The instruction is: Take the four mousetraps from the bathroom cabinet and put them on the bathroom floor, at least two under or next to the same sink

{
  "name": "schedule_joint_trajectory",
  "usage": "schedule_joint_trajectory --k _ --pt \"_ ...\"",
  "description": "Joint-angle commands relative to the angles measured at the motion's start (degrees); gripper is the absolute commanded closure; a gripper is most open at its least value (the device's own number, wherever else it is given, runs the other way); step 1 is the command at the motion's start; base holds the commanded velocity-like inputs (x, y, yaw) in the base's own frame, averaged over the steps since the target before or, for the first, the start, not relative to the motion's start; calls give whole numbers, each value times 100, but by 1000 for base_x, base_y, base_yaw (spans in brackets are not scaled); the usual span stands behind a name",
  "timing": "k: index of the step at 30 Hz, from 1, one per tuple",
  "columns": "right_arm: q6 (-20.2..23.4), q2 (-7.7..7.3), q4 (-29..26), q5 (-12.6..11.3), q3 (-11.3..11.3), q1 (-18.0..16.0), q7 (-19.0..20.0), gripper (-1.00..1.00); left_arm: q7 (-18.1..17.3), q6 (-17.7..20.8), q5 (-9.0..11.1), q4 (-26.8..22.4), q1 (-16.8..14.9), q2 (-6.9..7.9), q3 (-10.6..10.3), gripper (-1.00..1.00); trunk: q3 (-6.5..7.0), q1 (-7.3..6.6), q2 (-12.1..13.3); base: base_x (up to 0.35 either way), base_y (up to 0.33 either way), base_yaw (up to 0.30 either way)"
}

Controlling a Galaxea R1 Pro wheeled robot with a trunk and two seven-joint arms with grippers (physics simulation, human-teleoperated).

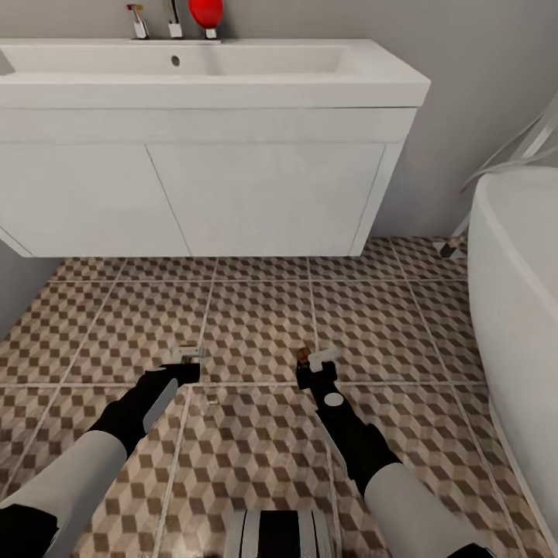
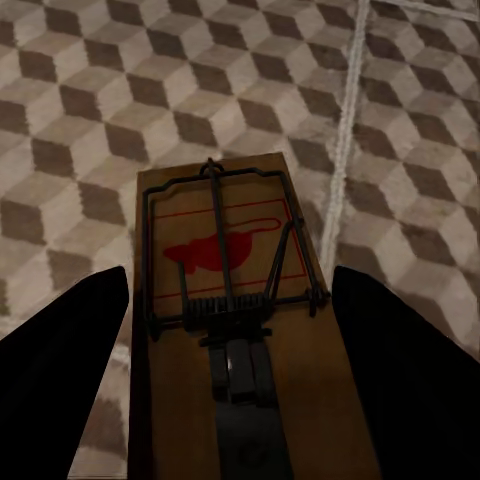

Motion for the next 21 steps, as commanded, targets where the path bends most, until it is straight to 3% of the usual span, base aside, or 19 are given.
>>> schedule_joint_trajectory --k 1,21 --pt "47 0 -9 59 13 -2 -35 100 40 21 48 -16 -3 12 -38 100 -36 1 -3 0 0 0" --pt "-195 0 -1 67 15 -2 -35 100 27 -68 32 -32 -3 35 -46 100 -665 53 -30 0 0 0"
